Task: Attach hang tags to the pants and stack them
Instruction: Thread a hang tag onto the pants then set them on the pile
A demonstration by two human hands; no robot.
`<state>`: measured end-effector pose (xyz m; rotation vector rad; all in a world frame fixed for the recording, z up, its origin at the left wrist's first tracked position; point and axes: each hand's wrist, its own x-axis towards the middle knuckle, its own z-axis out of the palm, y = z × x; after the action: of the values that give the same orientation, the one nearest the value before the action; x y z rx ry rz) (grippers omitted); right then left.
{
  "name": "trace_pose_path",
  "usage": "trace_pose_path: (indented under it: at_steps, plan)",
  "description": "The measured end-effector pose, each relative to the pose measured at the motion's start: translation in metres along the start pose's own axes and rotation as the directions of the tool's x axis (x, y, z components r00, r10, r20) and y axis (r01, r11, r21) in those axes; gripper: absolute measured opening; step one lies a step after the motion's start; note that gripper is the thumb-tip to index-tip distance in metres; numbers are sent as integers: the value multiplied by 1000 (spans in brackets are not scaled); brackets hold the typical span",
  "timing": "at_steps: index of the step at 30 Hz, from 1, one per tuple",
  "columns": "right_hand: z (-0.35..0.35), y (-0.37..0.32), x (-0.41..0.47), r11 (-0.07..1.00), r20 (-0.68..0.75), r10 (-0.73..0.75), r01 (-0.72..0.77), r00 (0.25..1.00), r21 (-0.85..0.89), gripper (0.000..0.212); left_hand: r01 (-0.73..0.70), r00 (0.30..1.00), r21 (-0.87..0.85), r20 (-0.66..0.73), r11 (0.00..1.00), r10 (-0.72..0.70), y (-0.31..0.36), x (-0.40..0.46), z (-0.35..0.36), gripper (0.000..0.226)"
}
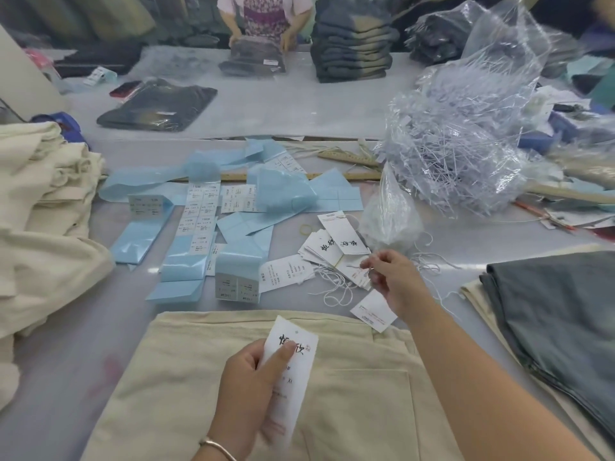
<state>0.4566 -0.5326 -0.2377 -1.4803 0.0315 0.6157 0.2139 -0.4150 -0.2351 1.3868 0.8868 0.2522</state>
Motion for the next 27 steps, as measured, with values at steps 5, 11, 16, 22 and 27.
trace_pose_path:
  at_steps: [5,11,16,22,27]
  plan:
    - [-4,-17,-53,955,240,23,-92,971,281,6,-16,1000,-84,21,996,18,13,-13,1,2]
    - [-2,-34,-126,1000,315,-14,8,949,19,7,-110,992,-122,52,986,117,30,-44,0,12]
    - [7,-30,-187,955,250,-194,240,949,-172,4,-334,941,86,87,939,327,39,-70,-4,17]
    - [17,-15,-237,602,164,-557,532,814,-596,19,-454,883,107,186,884,431,51,-102,1,13]
    - [16,-12,-259,521,87,-617,490,782,-699,15,-485,862,151,248,861,442,47,-123,6,19]
